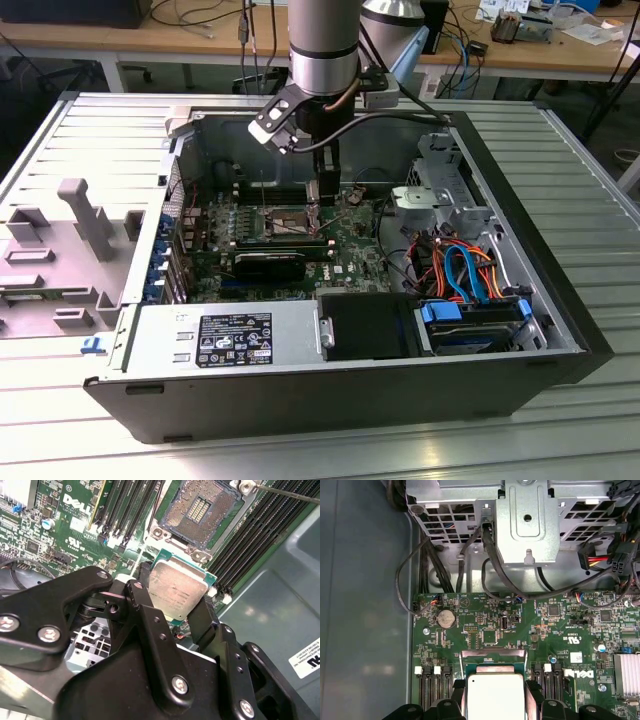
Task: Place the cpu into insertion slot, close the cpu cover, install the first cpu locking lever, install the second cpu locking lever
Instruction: 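Place the cpu into insertion slot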
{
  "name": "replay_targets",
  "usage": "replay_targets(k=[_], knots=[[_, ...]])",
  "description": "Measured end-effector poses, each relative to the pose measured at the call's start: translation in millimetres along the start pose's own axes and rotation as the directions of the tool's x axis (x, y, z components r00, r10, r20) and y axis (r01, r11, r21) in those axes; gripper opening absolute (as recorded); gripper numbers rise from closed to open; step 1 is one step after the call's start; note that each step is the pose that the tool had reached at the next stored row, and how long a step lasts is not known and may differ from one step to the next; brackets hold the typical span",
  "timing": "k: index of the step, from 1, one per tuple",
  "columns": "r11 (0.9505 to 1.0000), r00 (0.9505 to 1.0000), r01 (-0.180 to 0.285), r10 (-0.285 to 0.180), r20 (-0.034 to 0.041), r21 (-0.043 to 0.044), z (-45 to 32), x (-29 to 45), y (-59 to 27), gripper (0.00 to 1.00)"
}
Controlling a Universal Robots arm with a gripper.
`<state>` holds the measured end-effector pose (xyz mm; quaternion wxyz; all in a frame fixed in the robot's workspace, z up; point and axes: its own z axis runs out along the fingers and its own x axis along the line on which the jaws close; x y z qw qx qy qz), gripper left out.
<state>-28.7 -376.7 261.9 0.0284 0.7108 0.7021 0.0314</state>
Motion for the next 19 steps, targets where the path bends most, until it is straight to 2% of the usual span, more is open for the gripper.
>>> replay_targets(k=[19], knots=[[0.9995, 0.9995, -0.032, 0.032, 0.0047, -0.0002, 0.2, 0.0, 0.0, 0.55]])
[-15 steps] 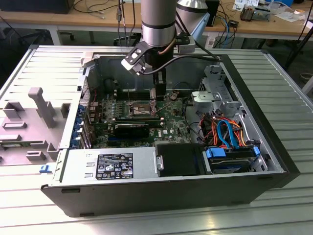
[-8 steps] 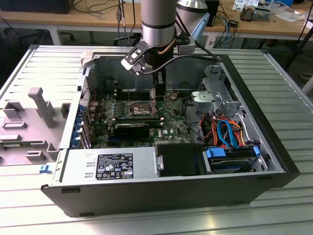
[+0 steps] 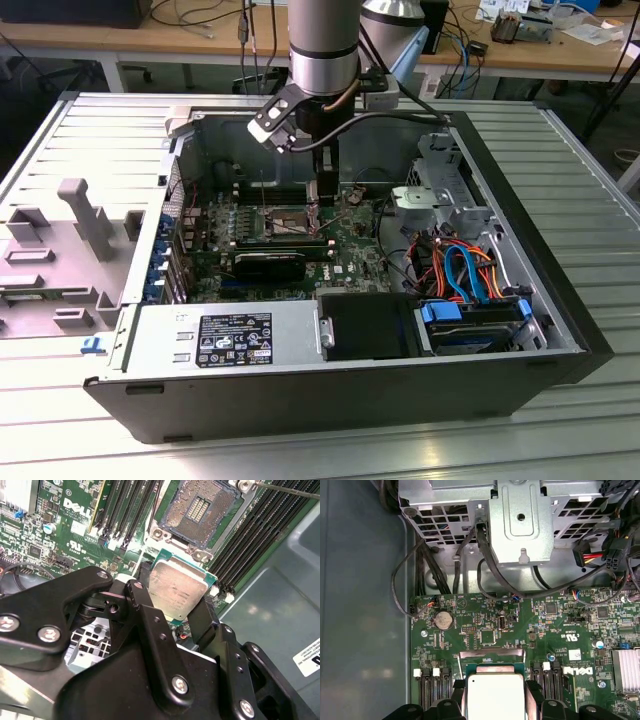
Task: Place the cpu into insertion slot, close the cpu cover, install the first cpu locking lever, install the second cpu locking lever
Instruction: 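Place the cpu into insertion slot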
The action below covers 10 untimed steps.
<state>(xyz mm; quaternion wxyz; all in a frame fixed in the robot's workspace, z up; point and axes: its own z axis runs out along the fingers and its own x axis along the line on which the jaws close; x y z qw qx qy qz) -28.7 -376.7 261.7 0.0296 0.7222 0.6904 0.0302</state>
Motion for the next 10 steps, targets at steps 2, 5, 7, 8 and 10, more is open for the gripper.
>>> replay_targets(k=[2, 5, 7, 8, 10], knots=[[1.0000, 1.0000, -0.003, 0.003, 0.0002, 0.0000, 0.0, 0.0, 0.0, 0.55], [1.0000, 1.0000, -0.007, 0.007, 0.0006, -0.0001, 0.0, 0.0, 0.0, 0.55], [0.9999, 0.9999, -0.011, 0.011, 0.0009, -0.0001, 0.0, 0.0, 0.0, 0.55], [0.9999, 0.9999, -0.014, 0.014, 0.0012, -0.0001, 0.0, 0.0, 0.0, 0.55], [0.9999, 0.9999, -0.017, 0.017, 0.0015, -0.0001, 0.0, 0.0, 0.0, 0.55]])
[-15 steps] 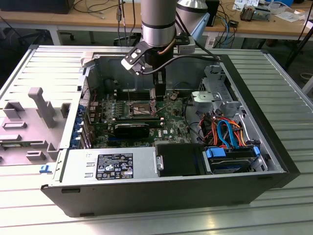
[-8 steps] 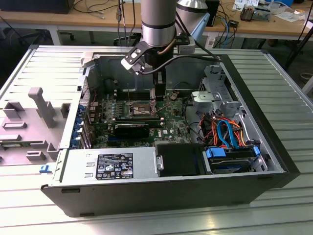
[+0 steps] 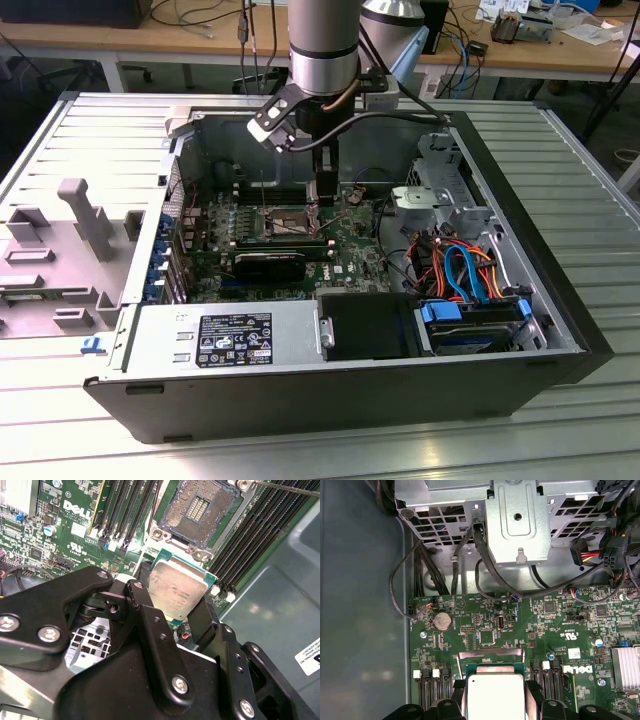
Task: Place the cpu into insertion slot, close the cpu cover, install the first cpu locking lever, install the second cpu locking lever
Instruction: 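Place the cpu into insertion slot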
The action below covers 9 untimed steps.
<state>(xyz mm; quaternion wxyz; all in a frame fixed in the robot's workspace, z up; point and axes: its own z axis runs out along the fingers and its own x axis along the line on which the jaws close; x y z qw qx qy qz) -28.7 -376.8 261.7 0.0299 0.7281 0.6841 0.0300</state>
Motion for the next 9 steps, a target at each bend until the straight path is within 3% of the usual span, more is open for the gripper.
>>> replay_targets(k=[9], knots=[[0.9999, 0.9999, -0.013, 0.013, 0.0011, -0.0001, 0.0, 0.0, 0.0, 0.55]])
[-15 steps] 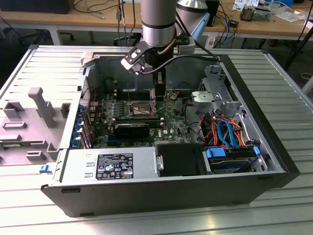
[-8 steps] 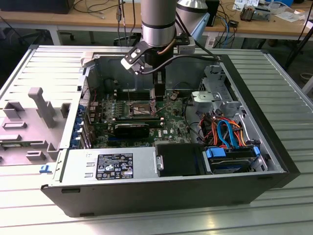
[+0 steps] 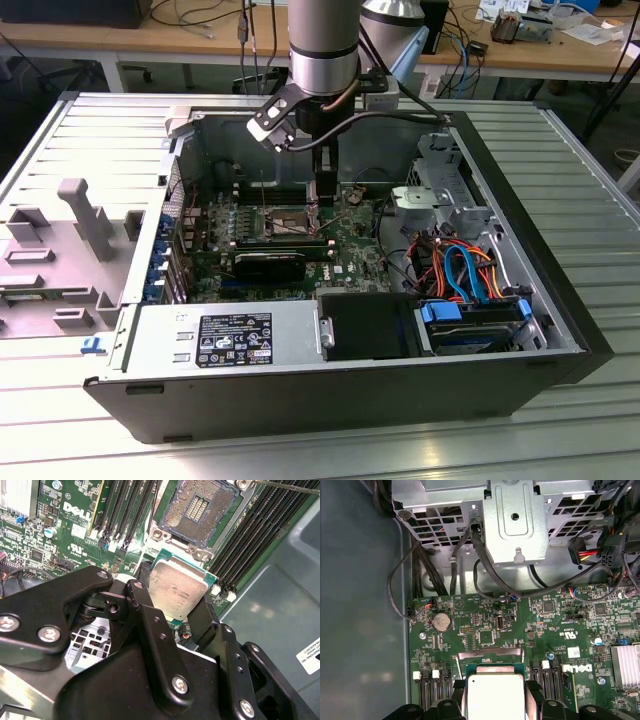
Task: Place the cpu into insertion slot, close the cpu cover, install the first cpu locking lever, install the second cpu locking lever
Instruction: 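Place the cpu into insertion slot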
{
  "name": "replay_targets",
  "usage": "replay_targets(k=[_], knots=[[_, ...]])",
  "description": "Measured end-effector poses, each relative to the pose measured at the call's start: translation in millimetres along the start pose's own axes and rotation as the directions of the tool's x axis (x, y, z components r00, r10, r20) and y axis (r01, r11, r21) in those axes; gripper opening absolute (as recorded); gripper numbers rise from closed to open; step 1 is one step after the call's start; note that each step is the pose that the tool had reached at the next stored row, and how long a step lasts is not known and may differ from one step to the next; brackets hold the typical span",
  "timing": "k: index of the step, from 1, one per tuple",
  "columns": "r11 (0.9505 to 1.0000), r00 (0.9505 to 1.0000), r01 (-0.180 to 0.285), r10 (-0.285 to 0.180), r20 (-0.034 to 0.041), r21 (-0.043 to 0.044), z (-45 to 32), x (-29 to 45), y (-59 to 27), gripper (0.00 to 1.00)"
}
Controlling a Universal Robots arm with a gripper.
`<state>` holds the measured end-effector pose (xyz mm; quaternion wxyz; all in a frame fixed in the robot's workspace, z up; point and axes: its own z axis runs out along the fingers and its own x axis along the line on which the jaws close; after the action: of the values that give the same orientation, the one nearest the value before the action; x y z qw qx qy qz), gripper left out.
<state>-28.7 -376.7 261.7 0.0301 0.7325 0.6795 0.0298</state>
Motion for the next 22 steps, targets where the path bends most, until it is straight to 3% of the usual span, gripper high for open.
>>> replay_targets(k=[22], knots=[[0.9992, 0.9992, -0.041, 0.041, 0.0037, -0.0002, 0.1, 0.0, 0.0, 0.55]])
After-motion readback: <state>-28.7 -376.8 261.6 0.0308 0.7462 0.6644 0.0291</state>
